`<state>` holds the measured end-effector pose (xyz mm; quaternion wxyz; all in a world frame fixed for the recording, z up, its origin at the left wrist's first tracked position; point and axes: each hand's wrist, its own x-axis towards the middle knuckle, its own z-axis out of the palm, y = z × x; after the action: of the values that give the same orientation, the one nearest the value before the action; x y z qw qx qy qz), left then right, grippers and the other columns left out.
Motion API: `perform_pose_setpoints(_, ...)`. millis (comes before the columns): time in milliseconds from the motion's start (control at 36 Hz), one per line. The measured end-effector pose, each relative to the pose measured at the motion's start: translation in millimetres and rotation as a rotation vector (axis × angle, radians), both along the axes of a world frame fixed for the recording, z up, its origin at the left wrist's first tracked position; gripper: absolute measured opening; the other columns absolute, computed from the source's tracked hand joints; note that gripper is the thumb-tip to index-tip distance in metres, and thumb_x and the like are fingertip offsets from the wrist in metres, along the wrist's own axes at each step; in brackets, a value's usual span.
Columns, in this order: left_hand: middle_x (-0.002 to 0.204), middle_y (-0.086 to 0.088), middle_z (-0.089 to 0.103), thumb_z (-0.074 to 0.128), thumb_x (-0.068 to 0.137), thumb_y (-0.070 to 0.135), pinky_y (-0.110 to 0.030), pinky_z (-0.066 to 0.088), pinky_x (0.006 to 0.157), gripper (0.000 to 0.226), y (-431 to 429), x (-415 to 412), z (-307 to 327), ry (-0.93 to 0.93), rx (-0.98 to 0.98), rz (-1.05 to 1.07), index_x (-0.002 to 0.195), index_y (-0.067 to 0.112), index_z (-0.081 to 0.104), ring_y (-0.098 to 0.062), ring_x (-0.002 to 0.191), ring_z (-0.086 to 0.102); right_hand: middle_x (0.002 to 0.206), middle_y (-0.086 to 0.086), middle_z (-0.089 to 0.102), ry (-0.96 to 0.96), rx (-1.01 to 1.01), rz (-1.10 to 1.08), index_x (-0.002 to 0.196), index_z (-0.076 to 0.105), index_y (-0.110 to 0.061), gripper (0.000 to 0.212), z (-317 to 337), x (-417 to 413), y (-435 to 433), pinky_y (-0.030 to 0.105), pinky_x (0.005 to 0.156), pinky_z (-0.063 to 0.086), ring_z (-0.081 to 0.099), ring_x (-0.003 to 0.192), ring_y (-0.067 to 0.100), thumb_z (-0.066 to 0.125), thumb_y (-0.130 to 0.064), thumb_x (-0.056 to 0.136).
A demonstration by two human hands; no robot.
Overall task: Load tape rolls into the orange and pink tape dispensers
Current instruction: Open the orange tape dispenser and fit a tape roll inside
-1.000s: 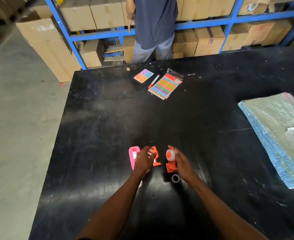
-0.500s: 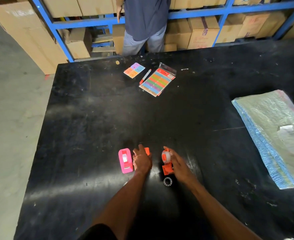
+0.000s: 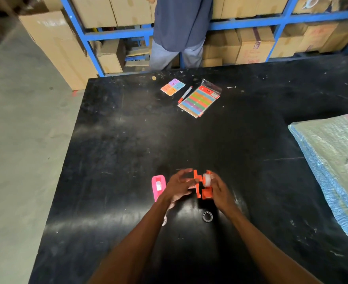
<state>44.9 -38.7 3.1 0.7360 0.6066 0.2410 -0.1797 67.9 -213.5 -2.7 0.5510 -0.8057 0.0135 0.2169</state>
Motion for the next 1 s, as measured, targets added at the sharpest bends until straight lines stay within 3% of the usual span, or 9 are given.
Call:
perform_pose_setpoints(83, 0.112, -0.005, 0.075, 0.082, 0.078, 0.026, -0.048, 0.055, 0.096, 0.053, 0, -8, 14, -0.024, -0.07, -0.006, 0.126, 0.022, 0.061, -0.025, 0.104, 0.072, 0.127, -0.005, 0.066, 0.009, 0.015, 0.022, 0.136, 0.053, -0.035, 0.035, 9, -2, 4, 0.043, 0.105, 0.049, 0.064, 0.114, 0.01, 0.033, -0.039, 0.107)
perform_pose_setpoints(306, 0.12, -0.009, 0.072, 0.08, 0.081, 0.026, -0.045, 0.061, 0.084, 0.053, 0, -23, 38, -0.064, -0.088, -0.006, 0.129, 0.022, 0.059, -0.026, 0.105, 0.072, 0.129, 0.004, 0.066, -0.029, 0.066, -0.015, 0.138, 0.055, -0.022, 0.038, 35, -13, 13, 0.037, 0.104, 0.049, 0.064, 0.115, 0.015, 0.033, -0.032, 0.108)
perform_pose_setpoints(500, 0.117, -0.011, 0.073, 0.076, 0.085, 0.016, -0.052, 0.059, 0.089, 0.041, 5, -43, 57, -0.122, -0.107, 0.059, 0.123, 0.02, 0.063, -0.028, 0.103, 0.073, 0.127, -0.003, 0.066, -0.125, 0.005, 0.03, 0.134, 0.056, -0.033, 0.043, 43, -24, 29, 0.047, 0.105, 0.048, 0.064, 0.115, 0.014, 0.03, -0.049, 0.104)
perform_pose_setpoints(667, 0.113, -0.013, 0.074, 0.078, 0.082, 0.014, -0.052, 0.059, 0.089, 0.038, 4, -46, 58, -0.132, -0.126, 0.084, 0.118, 0.021, 0.067, -0.029, 0.103, 0.073, 0.113, -0.011, 0.069, -0.138, -0.01, 0.054, 0.123, 0.059, -0.037, 0.03, 48, -22, 31, 0.044, 0.1, 0.051, 0.067, 0.105, 0.008, 0.034, -0.038, 0.107)
perform_pose_setpoints(1000, 0.114, -0.016, 0.074, 0.077, 0.084, 0.017, -0.054, 0.058, 0.09, 0.042, 20, -51, 70, -0.093, -0.137, 0.075, 0.124, 0.018, 0.064, -0.031, 0.105, 0.072, 0.113, -0.004, 0.068, -0.141, -0.014, 0.162, 0.124, 0.049, -0.04, 0.033, 48, -25, 39, 0.05, 0.096, 0.053, 0.069, 0.101, 0.014, 0.025, -0.051, 0.104)
